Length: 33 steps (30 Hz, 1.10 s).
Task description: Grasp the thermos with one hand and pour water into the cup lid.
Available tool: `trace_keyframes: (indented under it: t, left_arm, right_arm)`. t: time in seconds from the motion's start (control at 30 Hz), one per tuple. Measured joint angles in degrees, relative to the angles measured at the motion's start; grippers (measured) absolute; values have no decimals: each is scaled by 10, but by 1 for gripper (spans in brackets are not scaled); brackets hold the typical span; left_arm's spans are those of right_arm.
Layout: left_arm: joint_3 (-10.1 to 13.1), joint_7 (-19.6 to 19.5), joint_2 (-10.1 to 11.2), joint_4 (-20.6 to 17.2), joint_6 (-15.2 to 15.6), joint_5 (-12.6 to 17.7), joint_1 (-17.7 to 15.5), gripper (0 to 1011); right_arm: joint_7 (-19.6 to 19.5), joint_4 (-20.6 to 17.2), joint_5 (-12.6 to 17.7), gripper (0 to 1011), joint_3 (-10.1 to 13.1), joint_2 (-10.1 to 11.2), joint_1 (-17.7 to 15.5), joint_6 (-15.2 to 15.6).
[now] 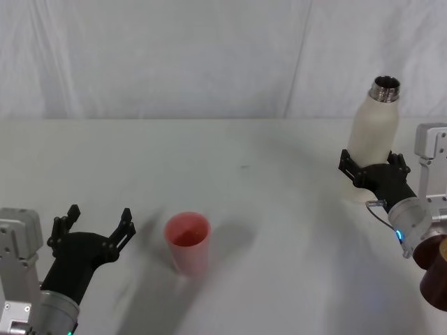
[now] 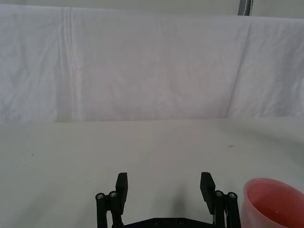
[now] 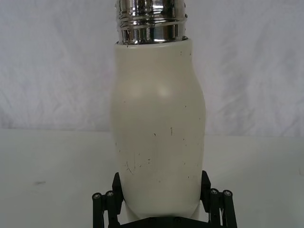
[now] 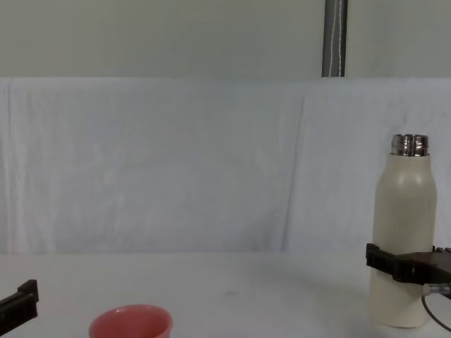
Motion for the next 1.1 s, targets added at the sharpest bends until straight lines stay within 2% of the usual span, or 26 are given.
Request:
trace_keyframes:
  t: [0.13,0.43,0.73,1.1]
  left_arm:
    - [0,0,0,0,0,0,0,1001]
    - [0,0,0,0,0,0,0,1001]
    - [0,0,0,0,0,0,0,1001]
    - [0,0,0,0,0,0,0,1001]
  right_arm:
    - [0,0,0,952,0,0,0,0]
    - [-3,-49,-25,952,-8,20,-19,-4]
    - [0,-121,-75,952,-23,55,-47,-15]
    - [31,-195,-124,952,-46,102,-81,-34]
